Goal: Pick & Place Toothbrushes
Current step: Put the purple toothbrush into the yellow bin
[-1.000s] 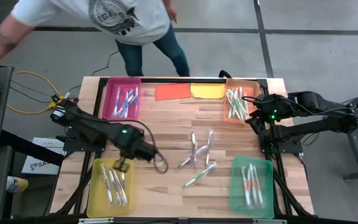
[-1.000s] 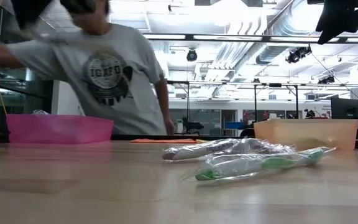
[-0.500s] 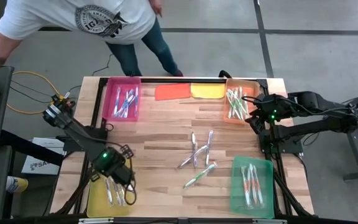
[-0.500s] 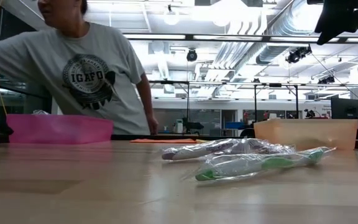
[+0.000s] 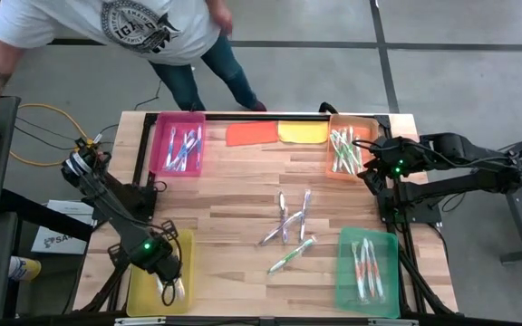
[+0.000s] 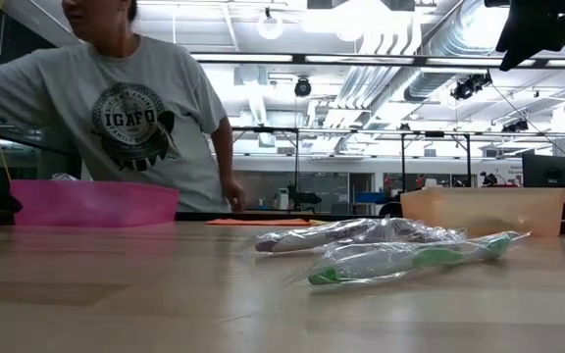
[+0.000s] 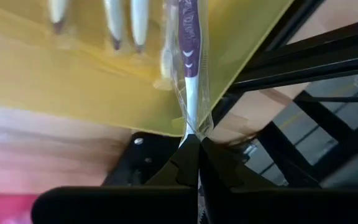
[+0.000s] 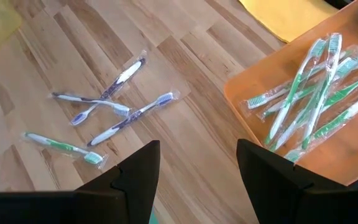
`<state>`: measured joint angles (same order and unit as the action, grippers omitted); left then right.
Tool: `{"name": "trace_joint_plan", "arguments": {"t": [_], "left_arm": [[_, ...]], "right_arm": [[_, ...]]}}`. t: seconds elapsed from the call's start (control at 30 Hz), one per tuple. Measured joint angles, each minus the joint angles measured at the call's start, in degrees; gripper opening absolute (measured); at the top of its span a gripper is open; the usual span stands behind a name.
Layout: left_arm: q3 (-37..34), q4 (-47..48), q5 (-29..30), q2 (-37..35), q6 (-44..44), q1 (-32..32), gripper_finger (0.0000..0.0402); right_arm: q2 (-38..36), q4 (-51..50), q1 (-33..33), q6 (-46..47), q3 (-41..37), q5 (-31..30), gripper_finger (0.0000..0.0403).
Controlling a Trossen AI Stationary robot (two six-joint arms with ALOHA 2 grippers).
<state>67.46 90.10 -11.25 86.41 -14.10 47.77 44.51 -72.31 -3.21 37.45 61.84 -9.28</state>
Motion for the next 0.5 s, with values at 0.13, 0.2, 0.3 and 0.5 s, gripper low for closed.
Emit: {"name": "trace_joint_plan", "arguments": {"t": [0.13,0.2,0.3,0.5], "left_arm": [[-0.8,-0.2,-1.6,0.0,-0.8,-0.1,0.0],[-0.8,-0.6,-1.3,0.0,-0.8,-0.1,0.0002],[-0.8,-1.7,-0.4,0.0,-0.8,-0.1,0.0017],[-0.8,-4.6,0.9,0.0,-0.7,-0.1,0.0093]], "right_arm": [[0.0,0.0,0.0,0.2,0.0,0.0,0.0207],[0.0,0.0,0.0,0.3,0.0,0.0,0.0207],[0.0,0.1,0.0,0.3,0.0,0.0,0.0207],[0.0,0.1,0.0,0.3,0.0,0.0,0.0207]]}}
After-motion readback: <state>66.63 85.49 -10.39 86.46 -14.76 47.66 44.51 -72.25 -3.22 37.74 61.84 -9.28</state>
